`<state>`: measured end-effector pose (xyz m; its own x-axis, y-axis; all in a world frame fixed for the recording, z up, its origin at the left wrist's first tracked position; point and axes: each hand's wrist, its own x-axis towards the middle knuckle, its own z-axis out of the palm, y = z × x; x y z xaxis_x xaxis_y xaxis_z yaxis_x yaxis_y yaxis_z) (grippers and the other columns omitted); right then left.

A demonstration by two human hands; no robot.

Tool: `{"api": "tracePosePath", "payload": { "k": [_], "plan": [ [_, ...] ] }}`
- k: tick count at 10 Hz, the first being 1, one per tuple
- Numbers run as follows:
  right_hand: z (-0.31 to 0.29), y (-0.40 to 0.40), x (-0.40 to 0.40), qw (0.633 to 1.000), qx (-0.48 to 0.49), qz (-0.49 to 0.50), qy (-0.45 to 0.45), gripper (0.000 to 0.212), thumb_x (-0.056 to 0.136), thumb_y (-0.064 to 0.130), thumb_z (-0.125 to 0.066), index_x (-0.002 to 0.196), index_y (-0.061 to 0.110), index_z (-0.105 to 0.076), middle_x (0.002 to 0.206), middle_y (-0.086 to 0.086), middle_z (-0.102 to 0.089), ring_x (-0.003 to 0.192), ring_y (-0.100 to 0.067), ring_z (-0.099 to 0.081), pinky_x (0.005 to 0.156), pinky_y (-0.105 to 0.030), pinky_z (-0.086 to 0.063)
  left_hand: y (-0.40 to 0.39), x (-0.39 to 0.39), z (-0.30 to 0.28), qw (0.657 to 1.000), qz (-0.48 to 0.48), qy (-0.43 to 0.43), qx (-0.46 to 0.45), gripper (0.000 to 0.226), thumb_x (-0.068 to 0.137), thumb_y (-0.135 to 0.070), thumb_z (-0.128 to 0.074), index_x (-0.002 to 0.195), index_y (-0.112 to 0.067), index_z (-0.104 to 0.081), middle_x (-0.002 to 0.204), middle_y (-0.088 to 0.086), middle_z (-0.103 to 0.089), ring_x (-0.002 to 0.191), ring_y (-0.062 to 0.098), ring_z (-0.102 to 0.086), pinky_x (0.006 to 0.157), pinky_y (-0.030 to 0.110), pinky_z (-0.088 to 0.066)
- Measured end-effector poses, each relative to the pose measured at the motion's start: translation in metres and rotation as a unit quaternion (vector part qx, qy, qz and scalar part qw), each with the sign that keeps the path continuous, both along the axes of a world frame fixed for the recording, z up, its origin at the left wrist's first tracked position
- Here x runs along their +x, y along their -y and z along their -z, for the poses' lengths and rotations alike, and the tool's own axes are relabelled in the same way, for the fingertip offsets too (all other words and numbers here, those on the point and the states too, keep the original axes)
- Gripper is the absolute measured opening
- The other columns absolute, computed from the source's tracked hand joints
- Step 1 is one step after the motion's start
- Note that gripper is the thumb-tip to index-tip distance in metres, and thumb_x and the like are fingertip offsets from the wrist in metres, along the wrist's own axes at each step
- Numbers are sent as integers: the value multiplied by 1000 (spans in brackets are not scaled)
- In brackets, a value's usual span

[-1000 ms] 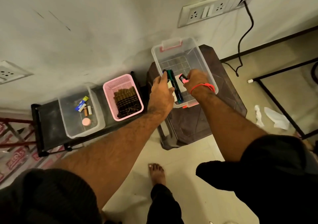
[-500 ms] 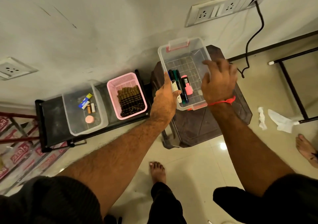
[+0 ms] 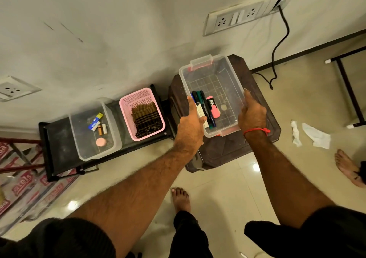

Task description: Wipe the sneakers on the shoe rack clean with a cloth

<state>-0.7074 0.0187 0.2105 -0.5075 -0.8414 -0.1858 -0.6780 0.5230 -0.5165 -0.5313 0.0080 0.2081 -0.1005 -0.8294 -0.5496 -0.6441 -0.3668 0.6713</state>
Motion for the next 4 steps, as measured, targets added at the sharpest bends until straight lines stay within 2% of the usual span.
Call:
{"api": "tracePosePath", "payload": {
  "k": [2, 3, 4],
  "plan": [
    [-1, -1, 4, 1000, -12, 2, 19, 64, 93, 1, -60, 151, 16, -38, 130, -22, -59, 121, -40, -58, 101, -58, -47, 0, -3, -5, 999, -27, -21, 14, 90, 100, -28, -62, 161, -40, 4, 130, 21, -57, 115, 41, -64, 86, 66, -56],
    [-7, 0, -2, 999, 22, -14, 47, 63, 95, 3, -58, 152, 17, -36, 135, -22, -55, 124, -41, -54, 103, -58, -46, -1, 8, -14, 1000, 15, -9, -12, 89, 99, -33, -63, 163, -33, -1, 138, 18, -56, 121, 38, -62, 89, 62, -57],
    [-15, 0, -8, 998, 61, -29, -17, 62, 97, 11, -56, 153, 24, -34, 147, -20, -43, 134, -43, -42, 109, -61, -38, 0, 20, -24, 998, 25, 26, -46, 79, 101, -38, -59, 163, -25, -13, 151, 15, -49, 135, 36, -52, 102, 60, -51]
  ]
}}
